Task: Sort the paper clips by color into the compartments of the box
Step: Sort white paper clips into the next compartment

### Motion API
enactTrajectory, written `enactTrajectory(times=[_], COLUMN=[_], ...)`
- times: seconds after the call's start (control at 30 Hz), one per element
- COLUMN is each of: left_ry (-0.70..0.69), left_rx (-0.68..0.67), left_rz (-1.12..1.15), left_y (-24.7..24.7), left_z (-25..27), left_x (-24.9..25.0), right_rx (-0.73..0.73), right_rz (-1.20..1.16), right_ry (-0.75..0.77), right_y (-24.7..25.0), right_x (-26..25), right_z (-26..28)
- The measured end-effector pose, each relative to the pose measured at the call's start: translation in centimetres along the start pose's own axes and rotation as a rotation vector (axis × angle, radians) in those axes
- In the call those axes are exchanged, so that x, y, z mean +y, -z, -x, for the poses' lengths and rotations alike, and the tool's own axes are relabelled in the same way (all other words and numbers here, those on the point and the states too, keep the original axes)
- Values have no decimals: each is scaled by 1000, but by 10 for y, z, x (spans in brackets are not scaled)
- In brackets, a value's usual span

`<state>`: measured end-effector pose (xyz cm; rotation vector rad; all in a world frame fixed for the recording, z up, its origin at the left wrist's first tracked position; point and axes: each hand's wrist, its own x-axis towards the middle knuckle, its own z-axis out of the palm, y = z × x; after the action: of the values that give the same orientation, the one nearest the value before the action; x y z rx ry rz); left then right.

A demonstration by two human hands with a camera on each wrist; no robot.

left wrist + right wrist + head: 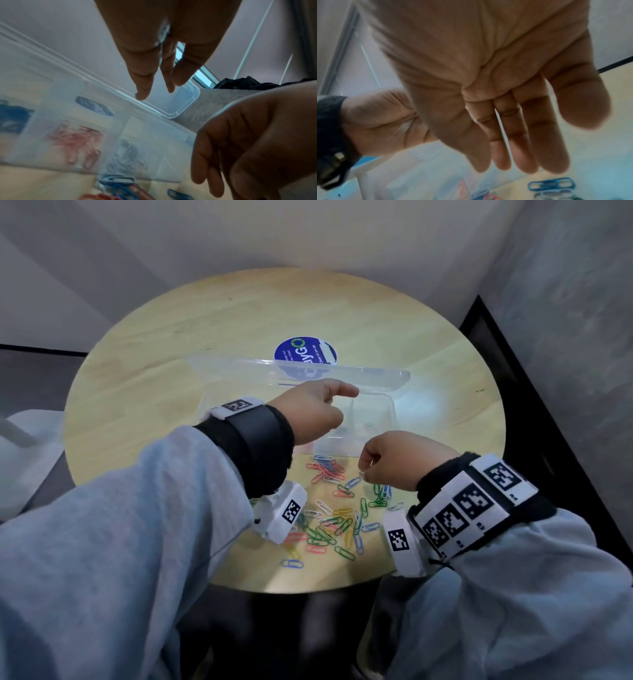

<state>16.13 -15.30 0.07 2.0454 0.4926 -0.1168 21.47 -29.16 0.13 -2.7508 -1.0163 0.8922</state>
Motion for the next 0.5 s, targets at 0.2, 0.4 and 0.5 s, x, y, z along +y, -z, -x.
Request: enactTrajectory(times=[0.2,0.4,0.5], left_ry=[-95,18,35], left_rx=[87,-88,-135], left_rz=[-94,-646,-759], left_y=[15,12,3], left_z=[25,56,58], left_x=[-11,-44,-54], right_rx=[-34,-19,-2], right_rz=[183,214,220], right_ry=[-81,-84,-55], right_y=[-18,-31,-36], right_x=[10,8,3], right_z=[-14,-22,-22])
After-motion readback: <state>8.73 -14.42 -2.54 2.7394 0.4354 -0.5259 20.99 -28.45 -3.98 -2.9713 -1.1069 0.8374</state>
